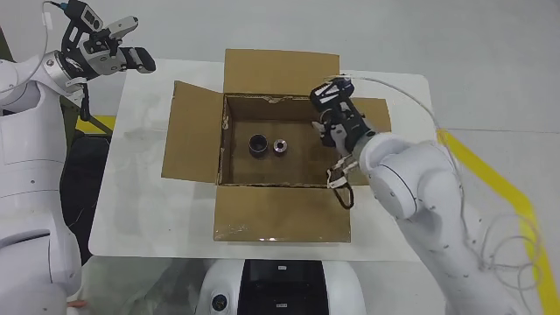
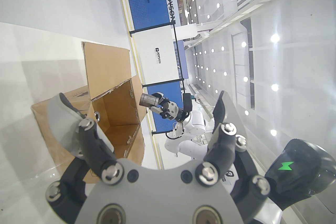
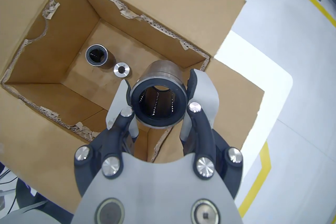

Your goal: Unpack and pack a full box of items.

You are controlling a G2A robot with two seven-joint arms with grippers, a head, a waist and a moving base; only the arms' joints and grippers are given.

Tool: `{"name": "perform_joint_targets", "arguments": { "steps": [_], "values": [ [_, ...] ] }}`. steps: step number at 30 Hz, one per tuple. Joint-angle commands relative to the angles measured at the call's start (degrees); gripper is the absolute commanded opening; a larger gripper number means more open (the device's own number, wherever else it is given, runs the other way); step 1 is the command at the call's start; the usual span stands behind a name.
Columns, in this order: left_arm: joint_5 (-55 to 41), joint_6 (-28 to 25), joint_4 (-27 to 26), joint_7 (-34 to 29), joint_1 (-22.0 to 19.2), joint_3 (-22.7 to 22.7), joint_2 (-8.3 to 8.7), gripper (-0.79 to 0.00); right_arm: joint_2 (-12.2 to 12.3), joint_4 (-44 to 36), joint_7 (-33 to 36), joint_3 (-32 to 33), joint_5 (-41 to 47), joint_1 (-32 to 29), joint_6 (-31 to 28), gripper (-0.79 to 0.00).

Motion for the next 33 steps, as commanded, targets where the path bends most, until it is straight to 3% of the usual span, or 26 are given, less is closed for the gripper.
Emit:
{"name": "perform_joint_targets", "arguments": {
  "steps": [1,19,33],
  "values": [
    [0.0,0.0,0.0,0.0,0.0,0.0,0.00,0.000,0.1,-1.1,0.0,1.0,-1.4,-1.0,0.6,-0.785],
    [0.0,0.0,0.0,0.0,0.0,0.0,0.00,0.000,1.1,-2.2,-4.6,12.2,-2.6,-8.6,0.5,-0.785],
    [0.0,0.0,0.0,0.0,0.0,0.0,0.00,0.000,1.7,-0.8,-9.2,24.3,0.4,-15.0,3.9,-0.785]
  ]
}}
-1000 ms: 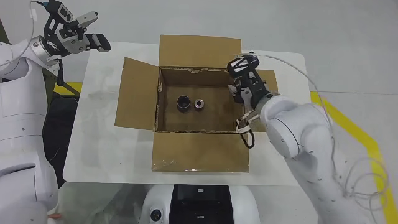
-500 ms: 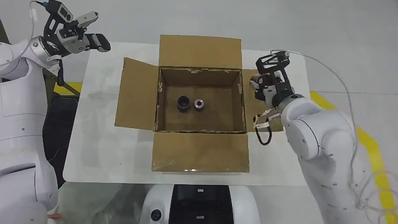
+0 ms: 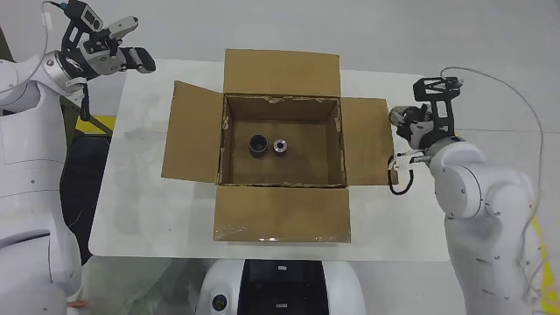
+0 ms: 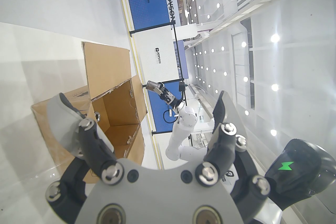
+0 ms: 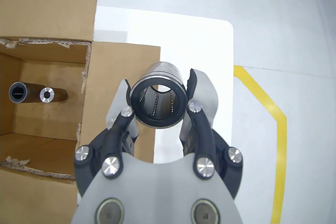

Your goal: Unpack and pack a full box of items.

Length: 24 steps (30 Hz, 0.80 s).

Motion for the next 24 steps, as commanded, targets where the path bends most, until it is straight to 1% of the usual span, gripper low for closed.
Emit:
{"name": "perform_joint_targets", "arguments": {
  "steps": [1,10,24],
  "values": [
    [0.0,0.0,0.0,0.0,0.0,0.0,0.00,0.000,0.1,0.4,-0.3,1.0,0.2,-0.5,0.0,-0.785],
    [0.0,0.0,0.0,0.0,0.0,0.0,0.00,0.000,0.2,4.5,-1.6,3.5,0.4,-1.5,1.2,-0.785],
    [0.0,0.0,0.0,0.0,0.0,0.0,0.00,0.000,0.1,11.3,-2.9,4.3,0.8,-1.3,3.2,-0.785]
  ]
}}
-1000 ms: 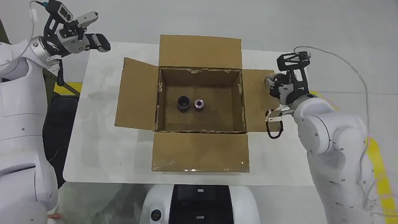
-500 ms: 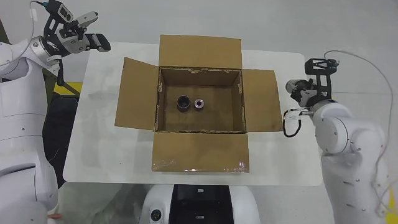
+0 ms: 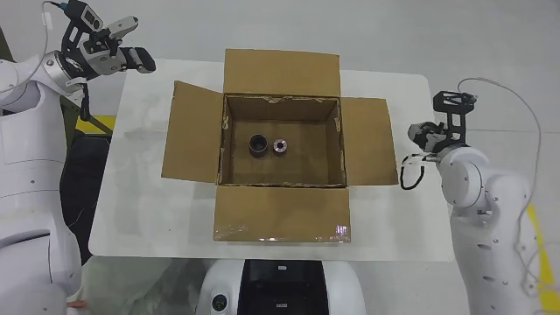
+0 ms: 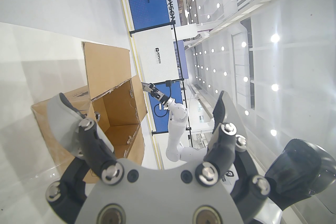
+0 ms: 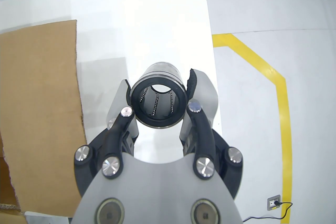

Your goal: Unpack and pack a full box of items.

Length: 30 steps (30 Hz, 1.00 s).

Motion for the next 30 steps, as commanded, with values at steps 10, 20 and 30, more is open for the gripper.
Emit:
{"name": "perform_joint_targets", "arguments": {
  "steps": [10,20,30],
  "values": [
    [0.0,0.0,0.0,0.0,0.0,0.0,0.00,0.000,-0.1,1.7,-0.9,0.0,0.4,0.3,0.5,-0.785],
    [0.0,0.0,0.0,0.0,0.0,0.0,0.00,0.000,-0.1,4.5,-2.3,0.1,0.8,0.4,1.1,-0.785],
    [0.0,0.0,0.0,0.0,0.0,0.0,0.00,0.000,-0.4,11.9,-1.9,-0.9,2.8,3.2,2.2,-0.785]
  ]
}}
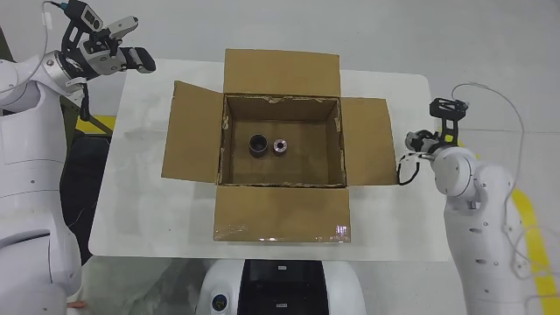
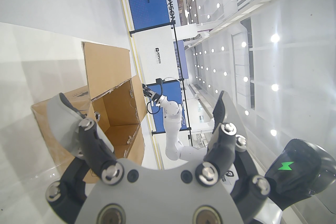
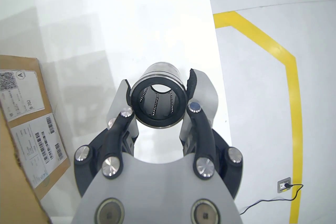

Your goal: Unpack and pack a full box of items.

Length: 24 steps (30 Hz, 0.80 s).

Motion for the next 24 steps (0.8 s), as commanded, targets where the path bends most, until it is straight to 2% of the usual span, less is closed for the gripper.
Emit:
{"name": "perform_joint_targets", "arguments": {
  "steps": [1,9,24],
  "values": [
    [0.0,0.0,0.0,0.0,0.0,0.0,0.00,0.000,-0.1,1.8,0.0,-0.2,0.8,0.6,0.2,-0.785],
    [0.0,0.0,0.0,0.0,0.0,0.0,0.00,0.000,-0.3,7.5,-1.3,-0.7,2.6,2.6,1.6,-0.785],
    [0.0,0.0,0.0,0.0,0.0,0.0,0.00,0.000,-0.5,11.6,-1.9,-1.6,0.9,4.4,5.6,-0.785]
  ]
}}
